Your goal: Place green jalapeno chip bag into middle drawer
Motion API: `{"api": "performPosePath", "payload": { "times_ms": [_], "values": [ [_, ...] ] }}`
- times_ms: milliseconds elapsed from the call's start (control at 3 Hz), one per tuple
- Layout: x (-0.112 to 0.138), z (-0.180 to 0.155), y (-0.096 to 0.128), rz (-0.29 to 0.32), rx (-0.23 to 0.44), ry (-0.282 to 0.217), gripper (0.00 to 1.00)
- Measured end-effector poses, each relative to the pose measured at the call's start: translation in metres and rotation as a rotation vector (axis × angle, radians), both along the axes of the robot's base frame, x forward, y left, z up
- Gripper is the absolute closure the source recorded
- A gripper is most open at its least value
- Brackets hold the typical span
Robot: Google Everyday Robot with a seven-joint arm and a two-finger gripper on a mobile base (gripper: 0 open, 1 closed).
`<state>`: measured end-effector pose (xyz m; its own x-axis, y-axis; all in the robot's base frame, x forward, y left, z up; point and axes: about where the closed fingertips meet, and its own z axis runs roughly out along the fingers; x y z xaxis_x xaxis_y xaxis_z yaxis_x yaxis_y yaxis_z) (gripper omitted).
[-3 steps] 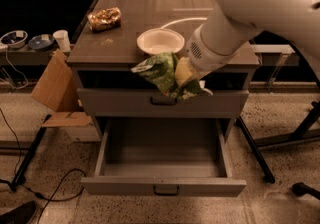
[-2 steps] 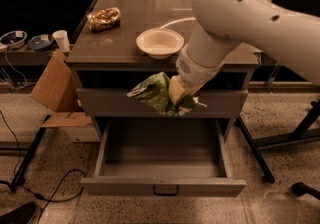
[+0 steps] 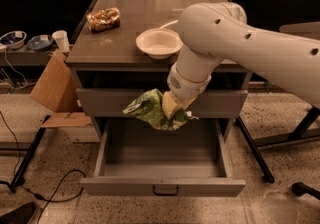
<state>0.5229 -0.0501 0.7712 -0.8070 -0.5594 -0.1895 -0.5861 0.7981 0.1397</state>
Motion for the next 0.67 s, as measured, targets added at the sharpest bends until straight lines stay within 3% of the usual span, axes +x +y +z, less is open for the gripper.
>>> {"api": "performPosePath", "payload": {
  "times_ms": [333,667],
  "values": [
    [0.006,0.009,0.000,0.014,-0.028,0.002,1.00],
    [0.012,-0.002,0.026,0.063,-0.066,0.014,1.00]
  ]
}}
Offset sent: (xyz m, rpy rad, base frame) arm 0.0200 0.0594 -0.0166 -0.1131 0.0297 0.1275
